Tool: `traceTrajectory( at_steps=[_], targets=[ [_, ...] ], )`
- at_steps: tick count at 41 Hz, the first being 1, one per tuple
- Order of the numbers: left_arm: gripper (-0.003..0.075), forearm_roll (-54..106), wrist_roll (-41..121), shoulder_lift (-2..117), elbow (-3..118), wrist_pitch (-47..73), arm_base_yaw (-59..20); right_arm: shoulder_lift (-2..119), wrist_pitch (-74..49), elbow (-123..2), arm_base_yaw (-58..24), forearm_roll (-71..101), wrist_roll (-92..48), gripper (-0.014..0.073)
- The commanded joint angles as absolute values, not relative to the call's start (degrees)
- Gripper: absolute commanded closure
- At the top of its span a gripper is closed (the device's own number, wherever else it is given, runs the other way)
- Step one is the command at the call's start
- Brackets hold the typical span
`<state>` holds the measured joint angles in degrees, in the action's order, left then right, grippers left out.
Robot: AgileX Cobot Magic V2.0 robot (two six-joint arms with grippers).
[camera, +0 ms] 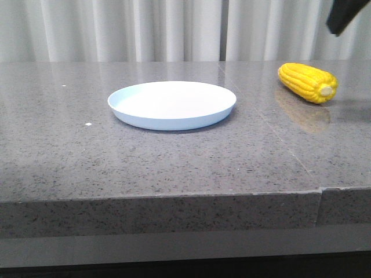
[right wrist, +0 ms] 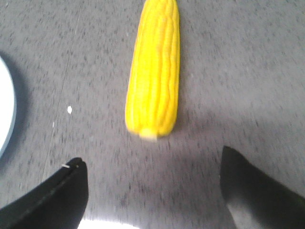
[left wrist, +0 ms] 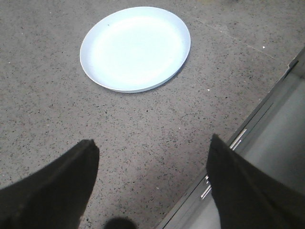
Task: Place corn on plate with both arms
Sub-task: 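Lower the right gripper over the yellow corn cob and grasp it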
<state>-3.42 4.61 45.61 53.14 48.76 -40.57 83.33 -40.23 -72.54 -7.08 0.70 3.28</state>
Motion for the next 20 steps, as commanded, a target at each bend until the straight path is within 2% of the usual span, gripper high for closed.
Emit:
traceTrajectory(
  at_steps=[1,11,20],
  targets=[
    [0.0247,-3.08,3.96,45.29,54.70,44.95,-41.05,86.97,-37.47,-79.24,-6.99,0.80,2.53,-0.0002],
    [0.0247,-3.08,3.96,45.29,54.70,44.95,-41.05,98.84,-37.53,-89.53,-6.99,1.50,2.53,-0.0002],
    [0.0247,-3.08,3.96,45.29,54.70,44.95,-41.05,105.81,-37.71,-93.14,-6.99,1.44,2.35,-0.0002]
  ],
)
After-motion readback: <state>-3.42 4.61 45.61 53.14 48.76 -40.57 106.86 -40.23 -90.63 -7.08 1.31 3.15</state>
